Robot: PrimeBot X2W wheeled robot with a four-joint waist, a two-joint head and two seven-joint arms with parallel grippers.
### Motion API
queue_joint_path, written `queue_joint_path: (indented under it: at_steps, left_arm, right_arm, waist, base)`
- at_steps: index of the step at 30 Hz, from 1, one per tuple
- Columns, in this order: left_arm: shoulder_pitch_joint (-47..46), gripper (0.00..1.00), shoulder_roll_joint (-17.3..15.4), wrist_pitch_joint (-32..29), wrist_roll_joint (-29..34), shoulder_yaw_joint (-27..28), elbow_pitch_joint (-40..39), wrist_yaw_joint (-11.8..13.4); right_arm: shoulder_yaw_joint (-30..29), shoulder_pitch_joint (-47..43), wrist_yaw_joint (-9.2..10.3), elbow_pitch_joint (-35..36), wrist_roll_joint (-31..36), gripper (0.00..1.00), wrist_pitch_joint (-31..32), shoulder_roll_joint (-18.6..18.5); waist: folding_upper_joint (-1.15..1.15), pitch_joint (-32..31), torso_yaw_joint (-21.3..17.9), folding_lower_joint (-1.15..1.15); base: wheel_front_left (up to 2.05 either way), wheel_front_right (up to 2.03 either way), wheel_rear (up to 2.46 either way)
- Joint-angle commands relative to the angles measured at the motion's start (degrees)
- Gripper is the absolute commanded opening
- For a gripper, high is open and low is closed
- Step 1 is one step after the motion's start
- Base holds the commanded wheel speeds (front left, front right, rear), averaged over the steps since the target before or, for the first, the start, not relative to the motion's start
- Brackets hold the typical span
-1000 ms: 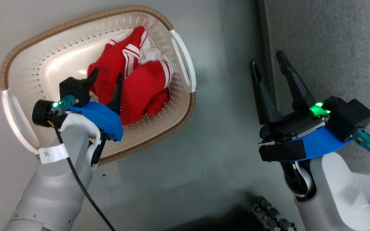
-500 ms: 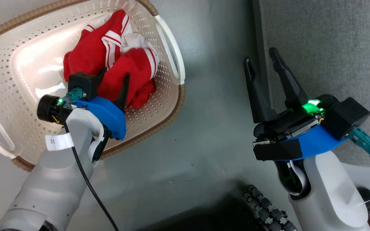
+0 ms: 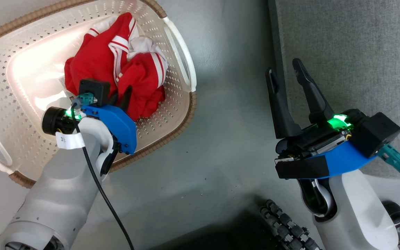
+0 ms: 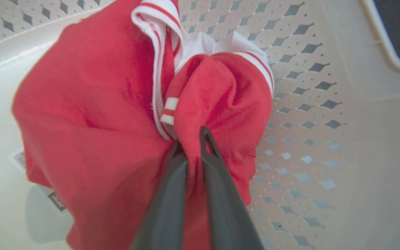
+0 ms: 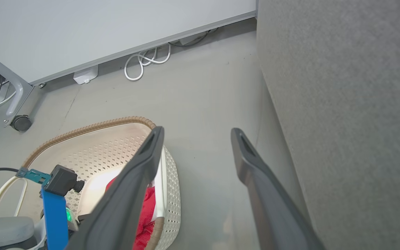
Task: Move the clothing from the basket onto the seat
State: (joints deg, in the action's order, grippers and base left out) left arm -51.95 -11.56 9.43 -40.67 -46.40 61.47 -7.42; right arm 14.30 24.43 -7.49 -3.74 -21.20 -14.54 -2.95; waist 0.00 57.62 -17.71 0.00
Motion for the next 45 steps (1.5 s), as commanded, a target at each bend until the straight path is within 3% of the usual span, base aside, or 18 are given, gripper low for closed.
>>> queue_joint_path:
  at_steps: [1, 15, 22, 31, 45]
  left_arm:
    - [-1.09, 0.00, -0.31, -0.13, -0.77, -0.67, 0.28, -0.11]
    - [-2.43, 0.00, -1.58, 2.22, -4.97, -3.89, 1.13, -0.11]
    - [0.64, 0.00, -0.11, 4.11, -6.67, -5.41, 0.78, -0.11]
    - [6.59, 0.00, 2.32, 5.80, -7.78, -7.29, -3.48, -0.11]
    - [15.11, 0.00, 3.72, 5.83, -1.63, -3.21, -16.21, -0.11]
  right_arm:
    - [-0.26, -0.09, -0.01, 0.22, -0.36, 1.00, -0.47, 0.11]
    - [1.20, 2.78, -0.01, -0.81, -0.80, 1.00, -0.58, 0.11]
    - [1.38, 3.10, -0.01, -3.28, -0.11, 1.00, -0.66, 0.10]
    - [1.02, -0.71, -0.01, -8.72, 1.85, 1.00, 0.12, 0.05]
    - [0.83, -9.19, -0.02, -12.98, 1.32, 1.00, 4.24, 0.04]
  waist:
    - [0.00, -0.05, 0.00, 0.00]
    - [0.00, -1.42, -0.30, 0.00]
    - [0.00, -8.28, 1.32, 0.00]
    - [0.00, -25.07, 5.75, 0.00]
    - [0.00, -46.53, 11.88, 0.00]
  base:
    - [0.00, 0.00, 0.00]
    - [0.00, 0.00, 0.00]
    - [0.00, 0.00, 0.00]
    - [0.00, 0.00, 0.00]
    - [0.00, 0.00, 0.00]
